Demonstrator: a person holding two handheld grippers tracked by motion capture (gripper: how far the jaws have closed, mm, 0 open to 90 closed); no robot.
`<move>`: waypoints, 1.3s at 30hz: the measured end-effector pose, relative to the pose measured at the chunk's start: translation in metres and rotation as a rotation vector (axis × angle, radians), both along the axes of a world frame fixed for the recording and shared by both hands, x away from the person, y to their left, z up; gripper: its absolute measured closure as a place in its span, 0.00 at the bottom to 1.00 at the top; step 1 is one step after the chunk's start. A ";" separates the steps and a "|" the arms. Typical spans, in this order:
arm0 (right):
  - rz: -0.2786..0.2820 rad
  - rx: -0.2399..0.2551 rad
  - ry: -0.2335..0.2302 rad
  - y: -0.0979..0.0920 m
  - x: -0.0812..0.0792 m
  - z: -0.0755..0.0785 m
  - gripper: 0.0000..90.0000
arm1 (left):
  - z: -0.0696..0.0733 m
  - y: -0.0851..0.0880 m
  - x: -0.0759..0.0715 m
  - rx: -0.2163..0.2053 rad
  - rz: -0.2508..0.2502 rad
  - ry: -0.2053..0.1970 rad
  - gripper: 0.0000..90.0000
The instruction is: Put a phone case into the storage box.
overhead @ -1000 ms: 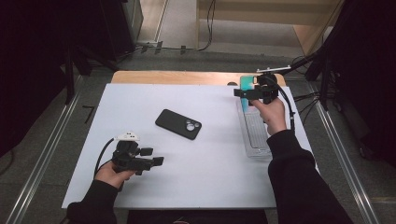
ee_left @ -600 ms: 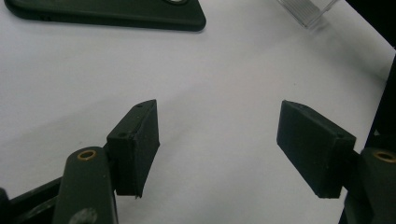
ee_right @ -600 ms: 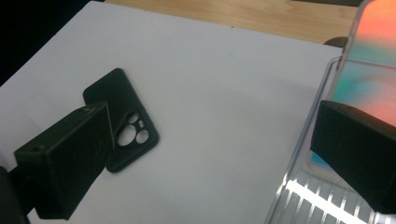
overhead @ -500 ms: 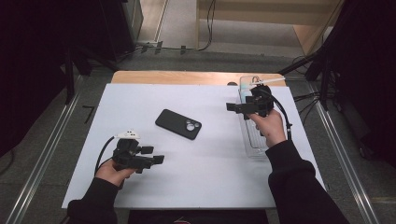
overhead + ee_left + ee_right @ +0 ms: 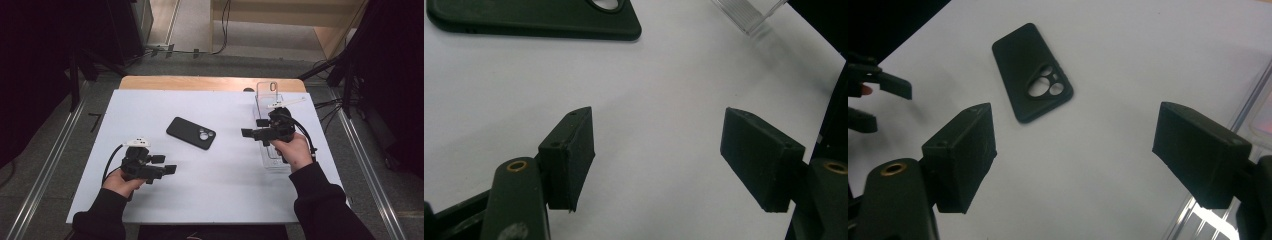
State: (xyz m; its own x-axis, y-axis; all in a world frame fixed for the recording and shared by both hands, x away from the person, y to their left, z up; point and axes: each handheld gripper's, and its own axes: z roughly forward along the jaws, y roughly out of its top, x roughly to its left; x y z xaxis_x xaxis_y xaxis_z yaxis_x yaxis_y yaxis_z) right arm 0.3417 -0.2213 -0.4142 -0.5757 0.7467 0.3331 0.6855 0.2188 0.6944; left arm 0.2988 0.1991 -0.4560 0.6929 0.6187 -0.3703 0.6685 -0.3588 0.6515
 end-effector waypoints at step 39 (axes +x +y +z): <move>0.214 -0.027 0.054 -0.014 -0.091 -0.058 0.22 | 0.002 -0.001 -0.003 -0.020 -0.025 0.011 0.33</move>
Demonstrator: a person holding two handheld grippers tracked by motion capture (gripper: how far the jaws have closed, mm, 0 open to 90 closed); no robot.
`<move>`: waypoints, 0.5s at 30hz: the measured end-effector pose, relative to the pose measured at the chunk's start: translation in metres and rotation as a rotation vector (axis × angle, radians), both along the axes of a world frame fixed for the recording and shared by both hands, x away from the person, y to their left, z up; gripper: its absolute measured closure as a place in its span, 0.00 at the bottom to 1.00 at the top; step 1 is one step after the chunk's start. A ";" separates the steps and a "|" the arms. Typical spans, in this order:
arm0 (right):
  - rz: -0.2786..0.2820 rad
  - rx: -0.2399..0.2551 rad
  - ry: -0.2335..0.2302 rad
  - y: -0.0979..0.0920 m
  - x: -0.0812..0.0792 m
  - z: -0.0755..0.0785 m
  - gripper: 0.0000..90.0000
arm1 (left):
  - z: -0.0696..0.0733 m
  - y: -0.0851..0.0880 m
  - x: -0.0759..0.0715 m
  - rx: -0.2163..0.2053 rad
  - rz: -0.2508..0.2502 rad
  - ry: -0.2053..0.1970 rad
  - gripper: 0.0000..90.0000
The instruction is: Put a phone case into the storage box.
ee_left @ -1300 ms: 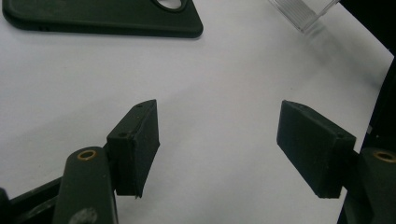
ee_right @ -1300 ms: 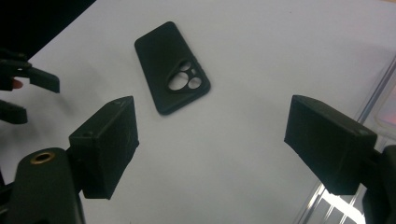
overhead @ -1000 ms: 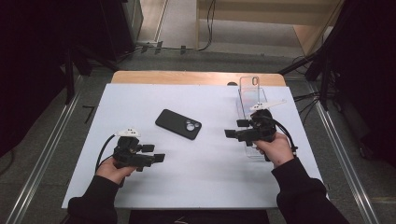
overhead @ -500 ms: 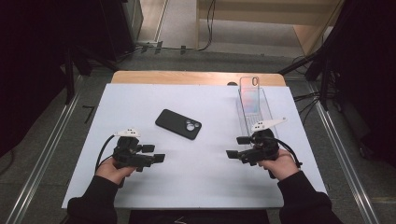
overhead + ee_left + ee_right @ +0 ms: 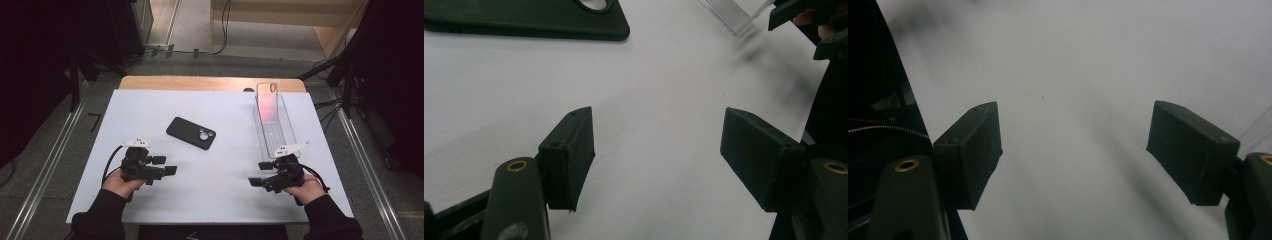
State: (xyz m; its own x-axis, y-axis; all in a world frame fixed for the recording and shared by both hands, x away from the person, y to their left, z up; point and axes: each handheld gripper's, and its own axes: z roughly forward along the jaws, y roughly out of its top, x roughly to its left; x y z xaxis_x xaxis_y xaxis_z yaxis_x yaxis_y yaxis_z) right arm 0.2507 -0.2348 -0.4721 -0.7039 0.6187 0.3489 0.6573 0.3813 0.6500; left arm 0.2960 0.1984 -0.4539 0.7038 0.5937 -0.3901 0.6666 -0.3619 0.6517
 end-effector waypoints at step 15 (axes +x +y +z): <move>0.014 -0.007 0.014 0.000 0.001 -0.005 0.22 | 0.002 0.002 0.002 -0.030 -0.001 0.008 0.33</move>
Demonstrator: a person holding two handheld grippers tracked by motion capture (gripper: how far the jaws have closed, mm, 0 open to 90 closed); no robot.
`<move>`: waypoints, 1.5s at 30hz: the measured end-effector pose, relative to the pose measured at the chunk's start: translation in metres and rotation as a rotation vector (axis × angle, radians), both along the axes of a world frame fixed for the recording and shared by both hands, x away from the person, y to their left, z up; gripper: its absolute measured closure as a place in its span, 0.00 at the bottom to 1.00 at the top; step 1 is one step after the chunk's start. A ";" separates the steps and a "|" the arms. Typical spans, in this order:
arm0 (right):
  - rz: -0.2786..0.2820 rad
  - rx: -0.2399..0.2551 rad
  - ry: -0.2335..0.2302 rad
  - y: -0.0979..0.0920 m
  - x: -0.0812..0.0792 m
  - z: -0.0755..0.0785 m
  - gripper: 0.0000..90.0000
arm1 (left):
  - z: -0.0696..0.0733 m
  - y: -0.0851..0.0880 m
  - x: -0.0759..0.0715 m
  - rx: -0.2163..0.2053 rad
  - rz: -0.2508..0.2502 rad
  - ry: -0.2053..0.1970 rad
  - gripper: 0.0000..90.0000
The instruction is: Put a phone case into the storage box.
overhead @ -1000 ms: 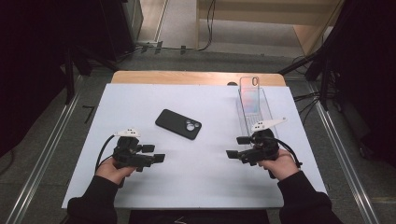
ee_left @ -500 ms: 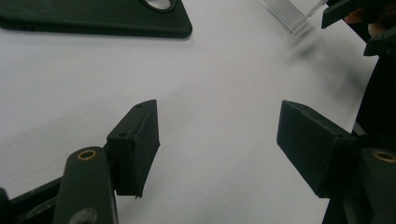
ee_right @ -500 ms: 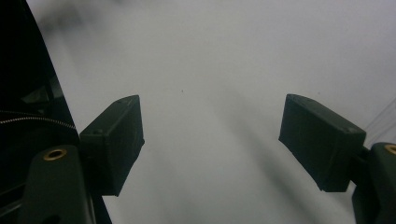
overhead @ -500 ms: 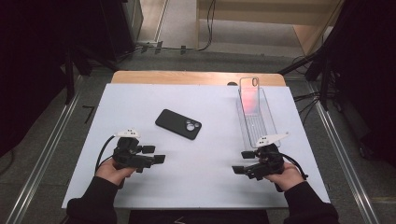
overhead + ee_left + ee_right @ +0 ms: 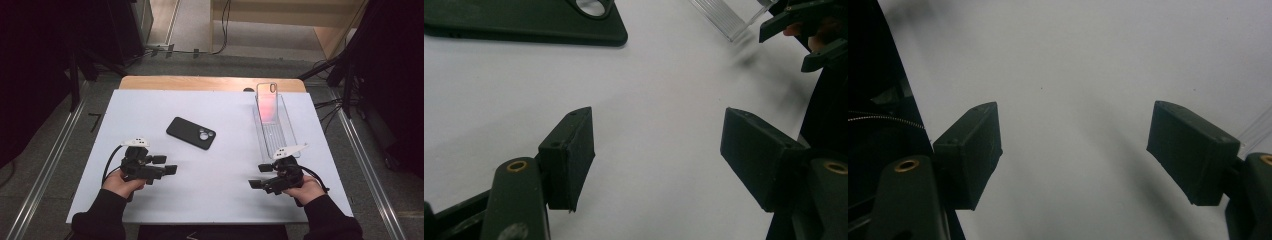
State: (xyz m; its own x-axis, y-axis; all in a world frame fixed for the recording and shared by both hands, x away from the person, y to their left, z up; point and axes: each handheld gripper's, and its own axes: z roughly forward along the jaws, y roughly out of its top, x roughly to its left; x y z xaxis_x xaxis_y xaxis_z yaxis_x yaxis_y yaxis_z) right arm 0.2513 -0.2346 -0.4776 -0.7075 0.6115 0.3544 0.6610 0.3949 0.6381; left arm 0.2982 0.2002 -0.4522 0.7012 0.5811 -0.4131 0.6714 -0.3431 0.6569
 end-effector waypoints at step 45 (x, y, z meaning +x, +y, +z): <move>-0.013 0.002 -0.010 0.000 0.001 0.000 0.22 | 0.007 -0.042 0.127 0.071 0.038 -0.014 0.31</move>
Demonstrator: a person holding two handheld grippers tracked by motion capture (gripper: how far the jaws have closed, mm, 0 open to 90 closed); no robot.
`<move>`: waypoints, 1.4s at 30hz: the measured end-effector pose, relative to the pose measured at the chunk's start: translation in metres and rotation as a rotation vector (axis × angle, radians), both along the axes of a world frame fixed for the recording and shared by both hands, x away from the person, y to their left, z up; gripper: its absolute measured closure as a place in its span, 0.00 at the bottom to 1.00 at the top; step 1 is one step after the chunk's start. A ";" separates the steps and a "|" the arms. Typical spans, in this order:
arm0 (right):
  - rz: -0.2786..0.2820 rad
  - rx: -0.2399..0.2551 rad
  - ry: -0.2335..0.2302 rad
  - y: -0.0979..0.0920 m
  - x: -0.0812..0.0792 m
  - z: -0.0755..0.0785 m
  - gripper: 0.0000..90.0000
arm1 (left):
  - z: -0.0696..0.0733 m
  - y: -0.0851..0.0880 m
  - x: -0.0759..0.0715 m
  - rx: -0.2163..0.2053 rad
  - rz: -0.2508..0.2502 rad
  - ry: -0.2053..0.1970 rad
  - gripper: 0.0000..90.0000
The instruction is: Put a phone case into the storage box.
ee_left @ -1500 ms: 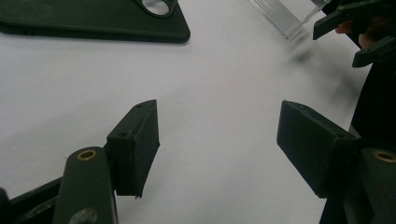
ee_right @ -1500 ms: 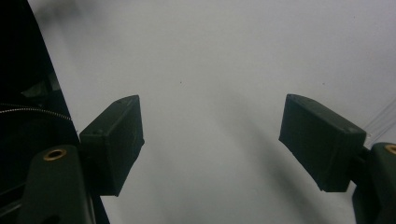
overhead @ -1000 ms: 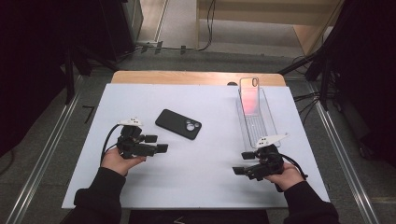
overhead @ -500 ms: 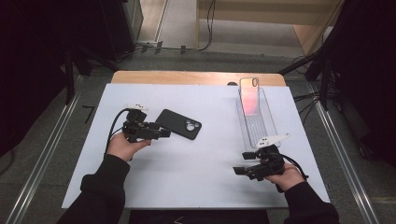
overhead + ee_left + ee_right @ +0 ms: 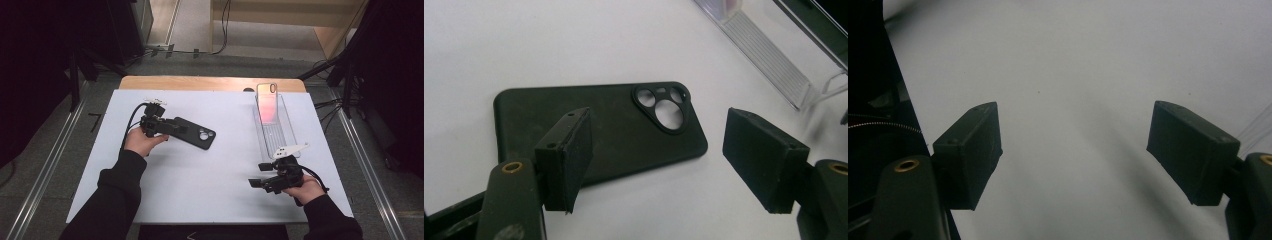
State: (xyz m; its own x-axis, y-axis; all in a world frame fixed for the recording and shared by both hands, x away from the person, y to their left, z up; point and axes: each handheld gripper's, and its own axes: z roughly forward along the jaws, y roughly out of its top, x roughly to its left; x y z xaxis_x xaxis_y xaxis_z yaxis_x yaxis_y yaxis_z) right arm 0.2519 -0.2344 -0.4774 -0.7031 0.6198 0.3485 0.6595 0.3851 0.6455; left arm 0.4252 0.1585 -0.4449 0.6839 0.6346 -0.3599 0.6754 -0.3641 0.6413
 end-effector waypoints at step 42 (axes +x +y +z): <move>0.001 0.010 0.010 -0.002 -0.004 0.000 0.22 | -0.043 -0.033 0.058 0.224 0.091 -0.056 1.00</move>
State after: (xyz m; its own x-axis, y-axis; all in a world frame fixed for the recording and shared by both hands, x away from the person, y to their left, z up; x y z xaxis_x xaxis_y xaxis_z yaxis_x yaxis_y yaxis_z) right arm 0.2481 -0.2363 -0.4775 -0.7002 0.6156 0.3615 0.6654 0.3793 0.6430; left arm 0.4832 0.1254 -0.4878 0.6348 0.7546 -0.1664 0.6779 -0.4405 0.5885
